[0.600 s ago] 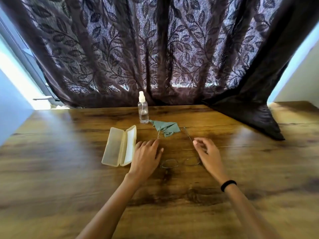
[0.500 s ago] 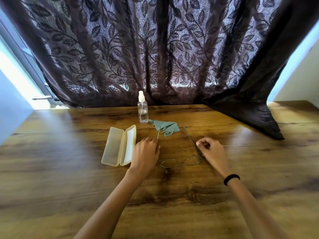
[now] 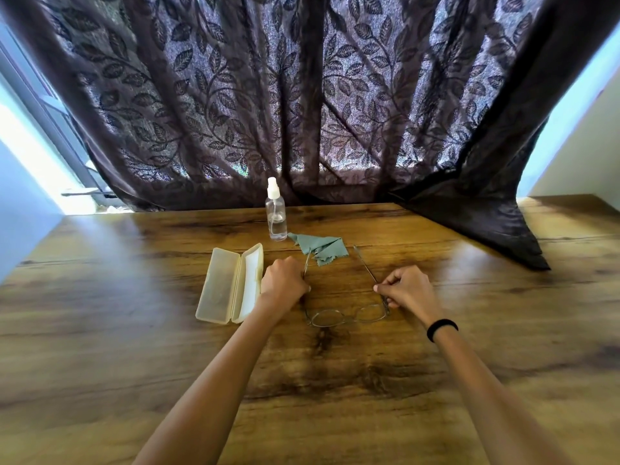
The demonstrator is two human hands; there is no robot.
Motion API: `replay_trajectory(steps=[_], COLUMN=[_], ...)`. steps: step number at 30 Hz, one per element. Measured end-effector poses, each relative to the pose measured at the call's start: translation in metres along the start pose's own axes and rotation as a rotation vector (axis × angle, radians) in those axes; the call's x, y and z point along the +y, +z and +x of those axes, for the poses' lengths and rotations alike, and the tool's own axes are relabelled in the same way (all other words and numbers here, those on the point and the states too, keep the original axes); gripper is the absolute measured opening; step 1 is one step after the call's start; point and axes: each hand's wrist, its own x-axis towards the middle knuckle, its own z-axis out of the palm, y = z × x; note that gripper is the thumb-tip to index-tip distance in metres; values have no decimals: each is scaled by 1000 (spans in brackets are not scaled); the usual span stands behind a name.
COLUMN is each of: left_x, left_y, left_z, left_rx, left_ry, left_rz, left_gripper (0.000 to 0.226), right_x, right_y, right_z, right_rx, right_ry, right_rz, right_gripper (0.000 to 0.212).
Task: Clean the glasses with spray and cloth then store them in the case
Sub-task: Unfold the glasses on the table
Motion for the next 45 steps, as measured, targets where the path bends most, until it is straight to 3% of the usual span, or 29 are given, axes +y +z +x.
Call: replay_trajectory(steps=[12, 19, 22, 27, 31, 37, 41, 45], left_x=[1, 6, 9, 31, 61, 82, 83, 83], left_y=[4, 5, 4, -6, 17, 60, 73, 73], left_z=[10, 21, 23, -1, -44, -72, -72, -75], left_rx=[48, 19, 12, 234, 164, 107, 97, 69], left_ry=[-27, 47, 102, 218, 374, 480, 508, 529], left_rz=[-122, -120, -75, -63, 108, 360, 422, 425], left_gripper=[19, 12, 14, 13, 11, 28, 25, 14], right_x=[7, 20, 17, -14, -44, -76, -77, -71], right_y=[3, 8, 3, -20, -22, 4, 21, 27], right_z=[-11, -33, -37, -19, 13, 49, 59, 63], right_rx=[41, -71, -40, 38, -21, -118, -158, -128], right_ry=[41, 33, -71, -362, -530, -670, -667, -657], right_rz=[104, 116, 7, -54, -115, -401, -589, -605], right_gripper=[18, 13, 16, 11, 6, 20, 24, 25])
